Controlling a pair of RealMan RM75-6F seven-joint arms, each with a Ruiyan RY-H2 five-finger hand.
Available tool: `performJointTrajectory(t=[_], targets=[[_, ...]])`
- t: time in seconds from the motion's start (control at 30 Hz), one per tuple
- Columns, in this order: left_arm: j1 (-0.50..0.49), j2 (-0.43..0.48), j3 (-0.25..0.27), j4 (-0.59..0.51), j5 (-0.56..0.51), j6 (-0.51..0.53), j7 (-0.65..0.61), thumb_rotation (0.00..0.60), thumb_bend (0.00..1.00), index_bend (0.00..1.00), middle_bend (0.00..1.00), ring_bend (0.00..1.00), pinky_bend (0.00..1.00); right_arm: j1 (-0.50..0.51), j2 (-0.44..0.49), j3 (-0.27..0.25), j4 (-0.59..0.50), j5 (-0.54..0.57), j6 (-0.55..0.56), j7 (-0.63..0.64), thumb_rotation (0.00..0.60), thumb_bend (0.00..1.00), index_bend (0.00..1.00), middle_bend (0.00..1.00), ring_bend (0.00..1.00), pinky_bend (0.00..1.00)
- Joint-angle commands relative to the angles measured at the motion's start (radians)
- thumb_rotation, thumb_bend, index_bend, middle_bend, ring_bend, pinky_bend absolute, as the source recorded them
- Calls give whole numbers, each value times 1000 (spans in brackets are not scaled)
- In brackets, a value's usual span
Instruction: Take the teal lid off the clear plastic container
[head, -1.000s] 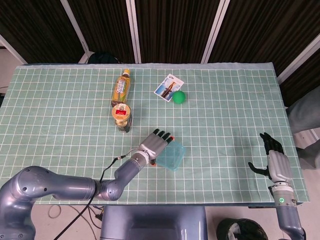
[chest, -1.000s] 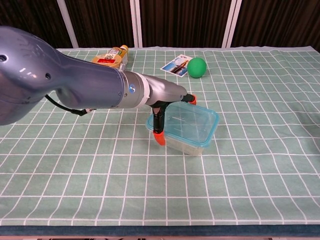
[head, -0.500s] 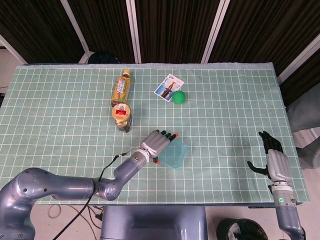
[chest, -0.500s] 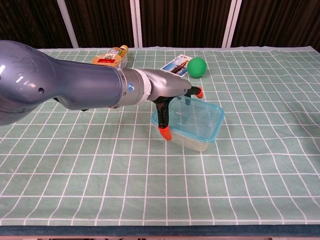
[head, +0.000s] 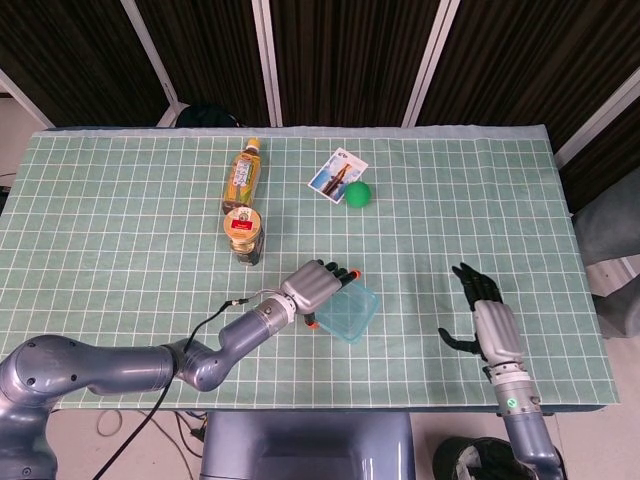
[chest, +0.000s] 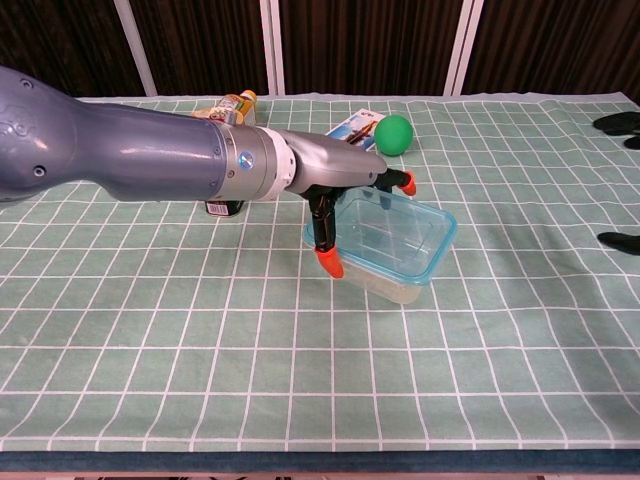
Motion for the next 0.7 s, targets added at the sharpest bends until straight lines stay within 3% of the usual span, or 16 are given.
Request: performJointTrajectory(t=[0.03,0.4,0.7], targets=[[0,2,5,5,11,-6,-9,600,83,25,209,205,377,22,-47,-9,-39,1,-14,-48,600,329,0,0,0,0],[-17,-11,21,21,-8,-15,-34,600,84,26,210,204,377,42,-201,-16,-68,71,-3,-165,600,329,0,0,0,0],[-27,-24,16,32,-36,-7,-62,600,84,26,209,205,377,42,-252,-16,-61,115,10,-203,600,329,0,0,0,0]])
